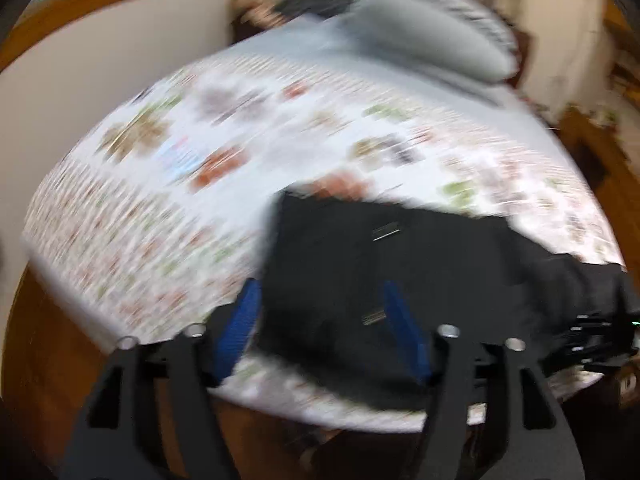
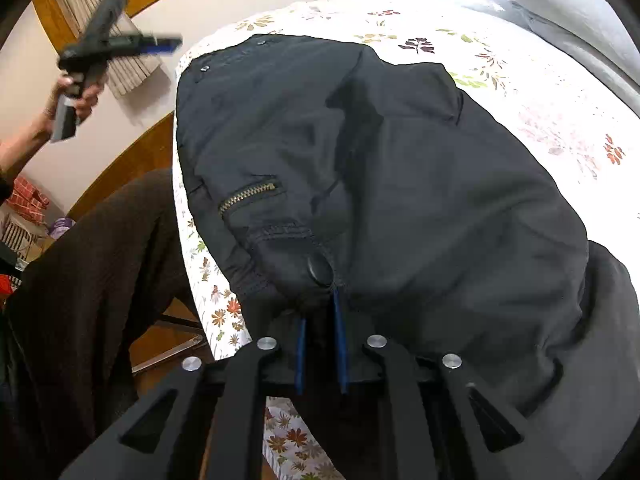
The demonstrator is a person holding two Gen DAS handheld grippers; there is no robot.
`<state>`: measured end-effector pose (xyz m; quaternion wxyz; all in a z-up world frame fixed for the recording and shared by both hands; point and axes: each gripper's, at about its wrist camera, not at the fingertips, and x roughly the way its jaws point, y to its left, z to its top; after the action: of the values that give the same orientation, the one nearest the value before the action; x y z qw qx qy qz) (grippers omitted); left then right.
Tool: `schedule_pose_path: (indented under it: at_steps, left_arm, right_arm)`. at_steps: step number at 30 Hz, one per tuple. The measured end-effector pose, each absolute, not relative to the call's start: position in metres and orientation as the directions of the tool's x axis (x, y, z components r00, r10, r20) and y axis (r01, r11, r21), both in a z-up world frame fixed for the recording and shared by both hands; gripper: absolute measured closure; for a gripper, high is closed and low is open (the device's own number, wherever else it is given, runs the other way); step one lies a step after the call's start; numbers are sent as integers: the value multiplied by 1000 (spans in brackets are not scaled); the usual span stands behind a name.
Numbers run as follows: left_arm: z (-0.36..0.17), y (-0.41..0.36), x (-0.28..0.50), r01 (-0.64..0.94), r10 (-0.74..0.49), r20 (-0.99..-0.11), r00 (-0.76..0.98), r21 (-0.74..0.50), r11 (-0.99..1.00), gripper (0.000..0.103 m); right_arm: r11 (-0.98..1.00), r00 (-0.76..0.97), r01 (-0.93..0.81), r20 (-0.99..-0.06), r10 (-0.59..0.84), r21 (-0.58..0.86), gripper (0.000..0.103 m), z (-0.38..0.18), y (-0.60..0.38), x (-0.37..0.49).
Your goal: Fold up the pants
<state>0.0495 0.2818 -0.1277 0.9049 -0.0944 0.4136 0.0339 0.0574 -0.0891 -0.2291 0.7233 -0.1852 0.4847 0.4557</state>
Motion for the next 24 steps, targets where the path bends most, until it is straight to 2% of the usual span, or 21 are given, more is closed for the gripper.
schedule_pose_path:
  at_steps: [1,3,5,7,9,11,12,13,15,18,24]
  left_arm:
    - [-124,266,55,-100,-39,-739,672,-143,985,18]
    - [-127,224,74,9,-92,-727,681,-117,993,17]
    - [-143,192,93,87,-128,-756,642,-95,992,18]
    - [-169,166,113,135,-146,-801,580,-82,987,21]
    - [-191,150,124,156,-154,-840,521,-84,984,24]
    - [-205,142,130,134,-136,-849,510,-78,988,23]
    - [-210,140,130,130,-125,-851,510,-67,989,20]
    - [-213,139,130,130,-119,-851,511,-60,990,15]
    - [-217,135,129,124,-91,-852,515,-32,992,14]
    - [-216,129,125,131,-69,-859,507,-2,991,13]
    - [-211,123,118,115,-97,-860,501,-45,992,14]
  right_arm:
    - [516,122,-841,-871,476,164,88,-228,-88,56]
    - [521,135,-840,-870,475,154,87,-225,-90,50]
    - [532,137,-829,-860,491,172,85,-220,-93,46]
    - [543,135,-816,-847,514,200,77,-212,-102,41]
    - [547,142,-806,-824,548,225,62,-199,-115,34]
    - [580,173,-769,-785,595,269,57,-181,-143,27]
    - [605,195,-741,-768,609,291,57,-173,-160,25]
    - [642,230,-696,-748,622,320,55,-165,-184,23]
    - [719,312,-597,-723,617,356,53,-152,-230,20]
    - [818,424,-392,-707,566,420,40,-147,-317,12]
    - [784,563,51,-666,489,619,40,-183,-470,-22]
